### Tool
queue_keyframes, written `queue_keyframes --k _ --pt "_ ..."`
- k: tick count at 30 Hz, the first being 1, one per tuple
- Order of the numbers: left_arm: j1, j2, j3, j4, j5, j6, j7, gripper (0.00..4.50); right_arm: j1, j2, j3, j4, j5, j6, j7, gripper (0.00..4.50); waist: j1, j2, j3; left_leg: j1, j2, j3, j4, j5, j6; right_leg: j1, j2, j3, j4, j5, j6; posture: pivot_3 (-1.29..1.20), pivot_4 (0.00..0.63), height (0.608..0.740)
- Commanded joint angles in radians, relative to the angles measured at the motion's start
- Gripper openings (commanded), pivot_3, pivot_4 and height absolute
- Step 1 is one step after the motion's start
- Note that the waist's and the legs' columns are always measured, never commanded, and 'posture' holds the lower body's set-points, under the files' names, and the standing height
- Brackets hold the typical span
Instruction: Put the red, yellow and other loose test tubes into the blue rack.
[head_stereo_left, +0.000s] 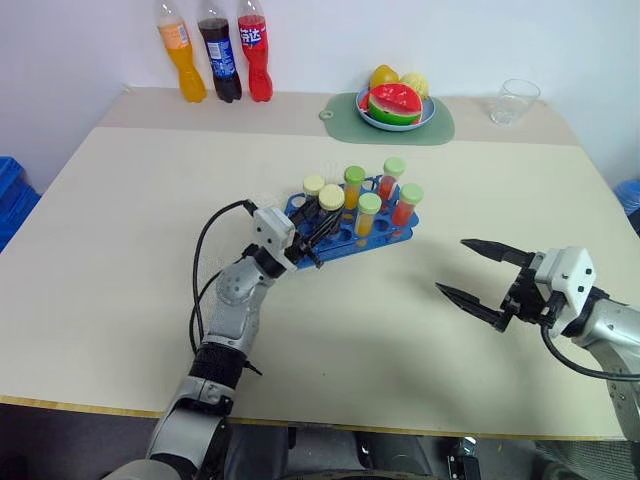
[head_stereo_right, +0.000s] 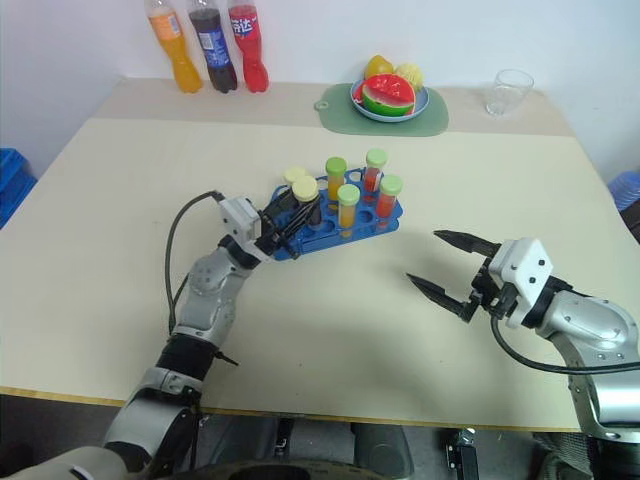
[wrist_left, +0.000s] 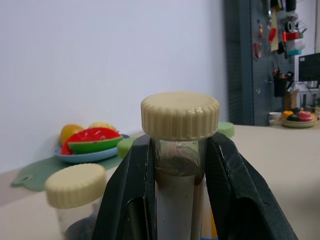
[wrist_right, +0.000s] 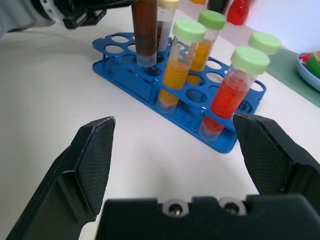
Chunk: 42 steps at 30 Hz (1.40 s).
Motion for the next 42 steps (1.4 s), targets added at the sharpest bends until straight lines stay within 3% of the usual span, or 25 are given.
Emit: queue_keyframes --k 1,6,18,28,42 --pt "0.03 0.004 -0.018 0.005 0.006 0.01 -0.036 0.81 0.015 -0.008 -0.038 -0.054 0.021 0.004 -0.011 4.15 0.0 0.0 0.0 0.0 0.0 0.0 0.0 0.0 0.0 0.0 0.0 0.0 0.0 0.0 0.0 0.0 0.15 0.74" --pt "0.062 0.028 -0.01 -0.043 -0.016 0.051 -0.076 0.81 0.027 -0.002 -0.042 -0.053 0.018 0.001 -0.023 4.15 0.0 0.001 -0.001 0.0 0.0 0.0 0.0 0.0 0.0 0.001 0.0 0.0 0.0 0.0 0.0 0.0 0.15 0.74" --pt "0.016 0.026 0.038 0.083 0.021 0.008 -0.015 0.81 0.006 0.008 -0.021 -0.024 0.006 -0.017 -0.038 4.15 0.0 0.002 -0.002 0.002 0.0 -0.001 0.001 0.0 0.0 0.003 0.001 0.0 0.001 0.0 0.0 0.0 0.15 0.74" --pt "0.067 0.022 -0.004 0.011 -0.024 0.044 -0.124 0.81 0.008 0.011 -0.026 -0.025 0.002 -0.024 -0.047 4.15 0.001 0.003 -0.004 0.003 0.0 -0.001 0.001 0.0 0.0 0.005 0.0 0.0 0.0 0.0 0.0 0.0 0.15 0.74" --pt "0.055 0.05 0.034 0.028 -0.005 0.083 -0.087 0.81 0.01 0.04 -0.002 -0.031 -0.016 -0.031 -0.075 4.15 -0.003 0.004 -0.005 0.002 0.0 -0.001 0.001 0.0 0.0 0.004 0.0 -0.001 0.0 0.0 0.0 0.0 0.15 0.74"
